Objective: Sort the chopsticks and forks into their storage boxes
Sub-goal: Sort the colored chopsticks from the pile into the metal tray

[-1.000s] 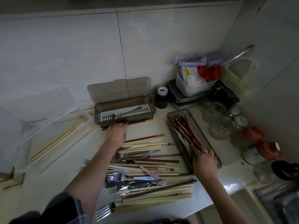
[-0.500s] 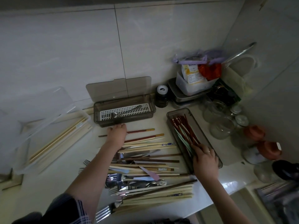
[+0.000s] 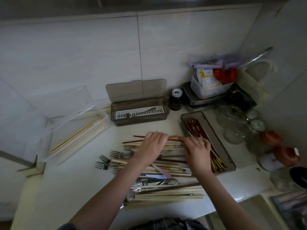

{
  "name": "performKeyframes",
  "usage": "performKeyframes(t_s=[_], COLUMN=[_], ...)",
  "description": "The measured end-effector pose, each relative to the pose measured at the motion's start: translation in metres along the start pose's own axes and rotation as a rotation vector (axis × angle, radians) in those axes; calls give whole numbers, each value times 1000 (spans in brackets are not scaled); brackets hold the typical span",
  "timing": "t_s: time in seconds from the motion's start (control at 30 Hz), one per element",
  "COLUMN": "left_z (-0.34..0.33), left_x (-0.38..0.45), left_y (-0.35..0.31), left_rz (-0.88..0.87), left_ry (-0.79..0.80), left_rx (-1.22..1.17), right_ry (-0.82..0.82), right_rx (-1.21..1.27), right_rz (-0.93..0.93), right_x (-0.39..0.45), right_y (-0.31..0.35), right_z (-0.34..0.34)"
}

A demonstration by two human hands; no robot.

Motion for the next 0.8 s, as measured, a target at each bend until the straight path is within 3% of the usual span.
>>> performKeyframes(t_s=[0.1, 0.23, 0.3, 0.4, 0.53, 0.63, 0.8], left_z=[2, -6, -14, -36, -66, -73, -73], left_x=[0, -12, -24, -42, -66, -71, -64], left_y=[0, 42, 61, 69, 70, 79, 101], left_rz=[46, 337, 427, 419, 428, 487, 598], left_ry=[-23, 25, 110, 363, 661, 703, 685], left_rx=[-33, -108, -62, 22, -13, -18, -37], right_ry=[43, 123, 184, 281, 359, 365, 176], right_rx=[-58, -113, -108, -19, -15, 16, 24], right_rz=[-53, -282, -423, -531, -577, -586, -444], right_x=[-9, -26, -38, -50, -50, -50, -45], right_y=[-19, -63, -85, -101, -101, -94, -71], right_z=[1, 2, 1, -7, -17, -22, -13])
Point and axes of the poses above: each hand's wrist, its own x-axis towards the middle knuckle, its own z-axis out of the back of the hand, y = z × x, the point moved 8 cm from there along x, towards the middle knuckle, and after that the axes turned 5 degrees about -x, right-handed, at the moved point
